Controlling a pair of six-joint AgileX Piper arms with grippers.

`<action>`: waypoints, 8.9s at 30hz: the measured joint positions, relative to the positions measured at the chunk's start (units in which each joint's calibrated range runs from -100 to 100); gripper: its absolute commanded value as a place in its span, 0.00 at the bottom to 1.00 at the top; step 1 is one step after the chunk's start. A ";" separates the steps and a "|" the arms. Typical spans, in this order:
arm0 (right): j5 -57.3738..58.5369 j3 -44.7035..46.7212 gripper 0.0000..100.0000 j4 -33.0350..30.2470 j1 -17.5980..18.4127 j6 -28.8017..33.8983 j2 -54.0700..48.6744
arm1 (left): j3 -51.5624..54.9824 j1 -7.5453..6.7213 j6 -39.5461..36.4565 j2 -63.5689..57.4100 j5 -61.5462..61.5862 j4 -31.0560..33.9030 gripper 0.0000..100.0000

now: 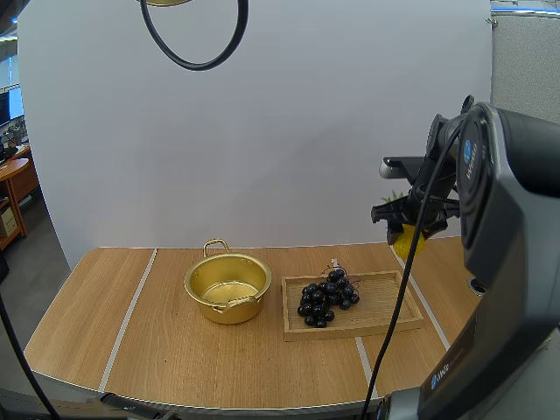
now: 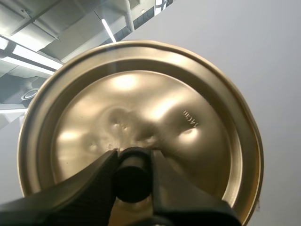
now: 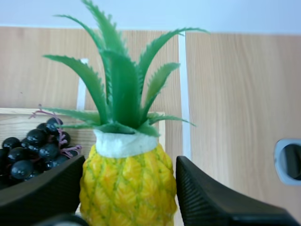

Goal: Open the pot, put the pineapple inside, and close it

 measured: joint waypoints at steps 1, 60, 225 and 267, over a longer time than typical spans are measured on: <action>0.23 0.00 0.00 0.13 0.32 -0.25 -0.64 | 0.00 0.00 0.00 0.00 0.00 0.00 0.00; -4.11 -12.28 0.00 0.84 31.15 3.35 20.98 | 0.00 0.00 0.00 0.00 0.00 0.00 0.00; 21.99 -0.87 1.00 -6.62 28.53 5.66 -31.41 | 0.00 0.00 0.00 0.00 0.00 0.00 0.00; 22.53 23.54 0.00 -1.63 22.22 5.56 -62.92 | 0.00 0.00 0.00 0.00 7.45 0.00 0.00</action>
